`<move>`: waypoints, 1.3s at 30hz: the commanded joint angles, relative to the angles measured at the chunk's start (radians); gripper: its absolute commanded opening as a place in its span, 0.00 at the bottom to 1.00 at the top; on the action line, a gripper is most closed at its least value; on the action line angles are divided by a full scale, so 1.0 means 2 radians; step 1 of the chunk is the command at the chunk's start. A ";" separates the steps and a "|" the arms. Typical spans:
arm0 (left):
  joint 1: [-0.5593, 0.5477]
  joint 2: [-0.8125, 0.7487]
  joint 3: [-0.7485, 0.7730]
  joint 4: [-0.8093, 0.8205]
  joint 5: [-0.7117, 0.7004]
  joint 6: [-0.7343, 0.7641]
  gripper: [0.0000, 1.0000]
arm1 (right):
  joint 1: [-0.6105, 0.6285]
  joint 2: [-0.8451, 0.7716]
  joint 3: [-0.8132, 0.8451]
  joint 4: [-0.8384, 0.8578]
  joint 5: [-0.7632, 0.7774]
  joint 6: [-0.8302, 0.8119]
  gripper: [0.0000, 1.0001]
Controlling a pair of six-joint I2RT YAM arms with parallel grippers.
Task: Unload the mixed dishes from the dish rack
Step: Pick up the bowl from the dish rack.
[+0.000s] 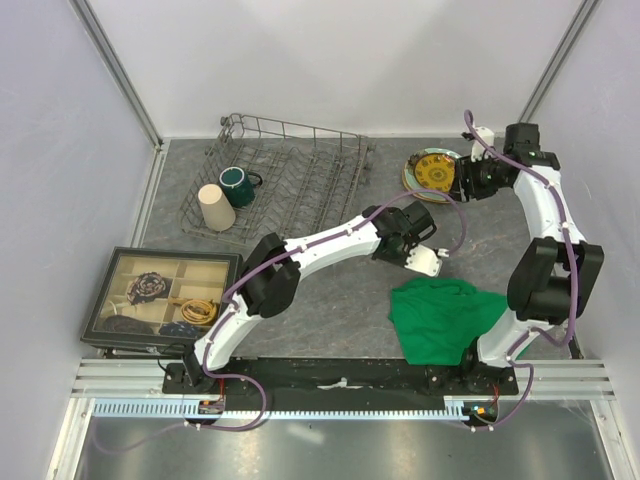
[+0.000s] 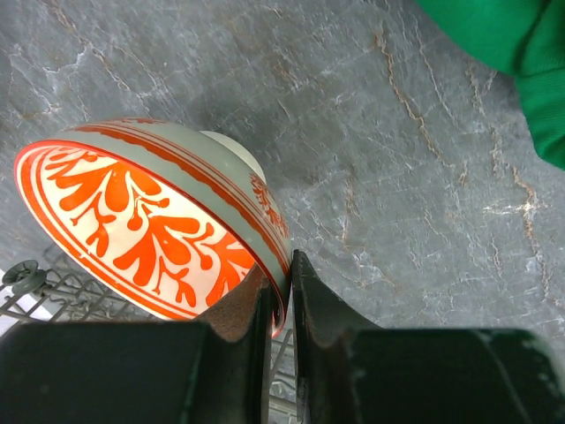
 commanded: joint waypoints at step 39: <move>-0.032 -0.078 -0.011 0.031 -0.052 0.041 0.02 | 0.170 0.081 -0.007 -0.025 0.107 -0.027 0.43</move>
